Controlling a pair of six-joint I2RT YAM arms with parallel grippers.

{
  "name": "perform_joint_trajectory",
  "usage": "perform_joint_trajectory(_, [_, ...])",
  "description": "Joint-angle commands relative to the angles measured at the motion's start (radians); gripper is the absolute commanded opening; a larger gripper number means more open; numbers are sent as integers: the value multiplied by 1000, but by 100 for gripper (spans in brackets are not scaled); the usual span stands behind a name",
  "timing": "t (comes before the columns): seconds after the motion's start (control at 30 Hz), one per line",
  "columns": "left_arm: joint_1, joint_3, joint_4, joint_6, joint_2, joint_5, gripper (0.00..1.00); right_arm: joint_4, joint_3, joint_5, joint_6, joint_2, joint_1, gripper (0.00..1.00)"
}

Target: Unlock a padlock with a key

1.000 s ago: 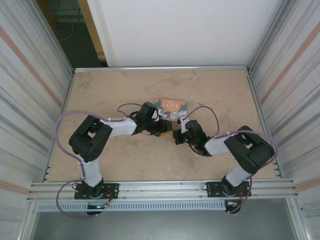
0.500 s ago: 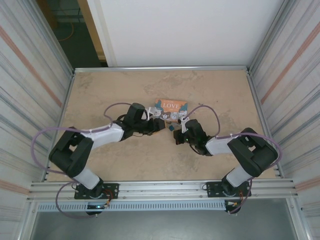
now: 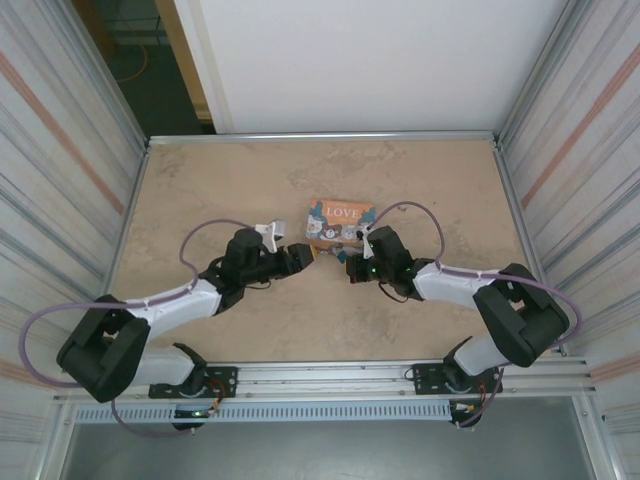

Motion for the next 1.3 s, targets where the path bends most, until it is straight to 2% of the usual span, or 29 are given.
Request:
perform_joint_trajectory(0.0, [2, -40, 89, -72, -31, -34, 55, -11, 16, -60, 144, -41, 1, 0])
perform_joint_trajectory(0.1, [3, -74, 120, -118, -26, -35, 55, 28, -5, -63, 230, -52, 13, 0])
perform_joint_trajectory(0.43, [0, -180, 396, -291, 63, -28, 54, 92, -41, 21, 442, -77, 86, 0])
perform_joint_trajectory(0.63, [-35, -170, 420, -303, 111, -48, 54, 172, -76, 84, 512, -86, 130, 0])
perform_joint_trajectory(1.07, [-48, -152, 597, -445, 299, -41, 45, 155, -82, 119, 519, -109, 141, 0])
perform_joint_trajectory(1.27, [-61, -122, 638, -459, 370, -32, 44, 156, -79, 117, 520, -100, 142, 0])
